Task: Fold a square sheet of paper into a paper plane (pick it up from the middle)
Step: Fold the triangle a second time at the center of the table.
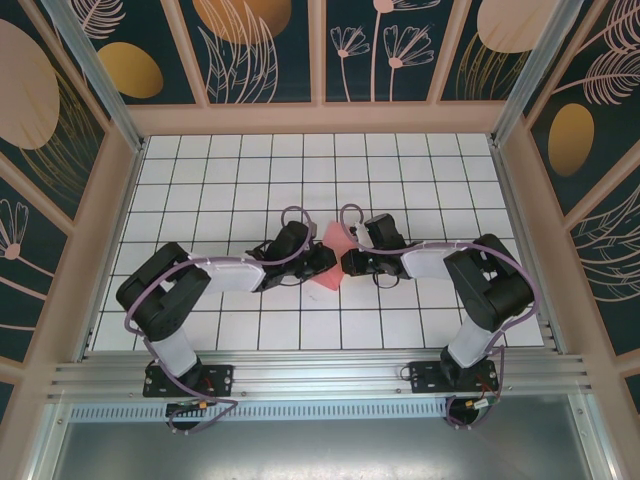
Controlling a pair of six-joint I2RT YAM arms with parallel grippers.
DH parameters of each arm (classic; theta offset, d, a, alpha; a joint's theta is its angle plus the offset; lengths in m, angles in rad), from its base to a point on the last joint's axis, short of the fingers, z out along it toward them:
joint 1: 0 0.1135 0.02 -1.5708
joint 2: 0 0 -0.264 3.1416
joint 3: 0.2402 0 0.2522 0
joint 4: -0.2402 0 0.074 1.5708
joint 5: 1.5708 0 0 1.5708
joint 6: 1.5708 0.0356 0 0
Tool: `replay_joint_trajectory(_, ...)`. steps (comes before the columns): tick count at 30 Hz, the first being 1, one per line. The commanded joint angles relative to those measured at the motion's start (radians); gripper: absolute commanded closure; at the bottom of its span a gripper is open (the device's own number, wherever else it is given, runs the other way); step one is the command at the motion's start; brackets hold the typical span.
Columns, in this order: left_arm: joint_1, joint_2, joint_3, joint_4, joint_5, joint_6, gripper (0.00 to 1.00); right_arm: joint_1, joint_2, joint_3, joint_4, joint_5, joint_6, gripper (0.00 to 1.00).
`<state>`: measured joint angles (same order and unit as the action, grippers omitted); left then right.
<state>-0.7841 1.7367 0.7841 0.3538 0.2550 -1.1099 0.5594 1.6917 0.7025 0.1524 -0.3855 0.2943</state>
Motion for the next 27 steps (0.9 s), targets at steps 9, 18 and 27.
replay_joint_trajectory(9,-0.019,0.118,-0.039,0.049,0.001,-0.059,0.84,0.014,0.034,0.008,-0.037,0.025,0.002,0.86)
replay_joint_trajectory(18,-0.027,0.063,-0.037,0.035,-0.010,-0.032,0.82,0.019,0.035,0.012,-0.042,0.026,0.002,0.86)
replay_joint_trajectory(27,-0.051,0.004,-0.043,0.051,0.012,-0.051,0.82,0.021,0.034,0.015,-0.042,0.028,0.000,0.86)
